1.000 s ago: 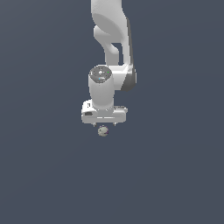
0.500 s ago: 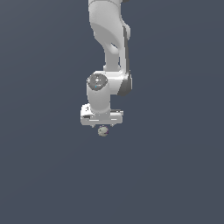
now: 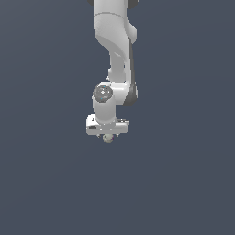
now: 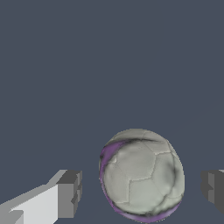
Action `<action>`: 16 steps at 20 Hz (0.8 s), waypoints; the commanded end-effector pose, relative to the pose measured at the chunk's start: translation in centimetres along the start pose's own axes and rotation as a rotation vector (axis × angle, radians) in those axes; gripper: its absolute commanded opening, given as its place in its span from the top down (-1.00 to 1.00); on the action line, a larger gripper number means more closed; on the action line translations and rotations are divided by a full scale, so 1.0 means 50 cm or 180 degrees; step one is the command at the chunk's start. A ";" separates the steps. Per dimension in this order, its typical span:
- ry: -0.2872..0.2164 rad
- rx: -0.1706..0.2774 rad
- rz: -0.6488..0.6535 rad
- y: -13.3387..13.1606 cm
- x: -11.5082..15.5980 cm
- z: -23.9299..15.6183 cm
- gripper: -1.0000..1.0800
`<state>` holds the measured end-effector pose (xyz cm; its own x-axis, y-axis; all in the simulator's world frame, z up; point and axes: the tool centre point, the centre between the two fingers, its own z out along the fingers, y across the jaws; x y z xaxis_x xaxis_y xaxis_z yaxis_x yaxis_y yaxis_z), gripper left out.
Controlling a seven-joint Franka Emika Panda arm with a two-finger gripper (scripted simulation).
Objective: Pick up the object and move it to a goal position.
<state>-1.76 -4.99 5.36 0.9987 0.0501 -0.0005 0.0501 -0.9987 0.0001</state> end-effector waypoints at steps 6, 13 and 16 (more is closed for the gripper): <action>0.0001 0.0000 -0.0003 0.000 0.002 0.034 -0.92; 0.0001 0.0000 -0.0003 0.000 0.002 0.034 1.00; 0.0001 0.0000 -0.0003 0.000 0.002 0.034 1.00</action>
<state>-1.67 -5.03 3.73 0.9987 0.0507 0.0006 0.0507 -0.9987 0.0001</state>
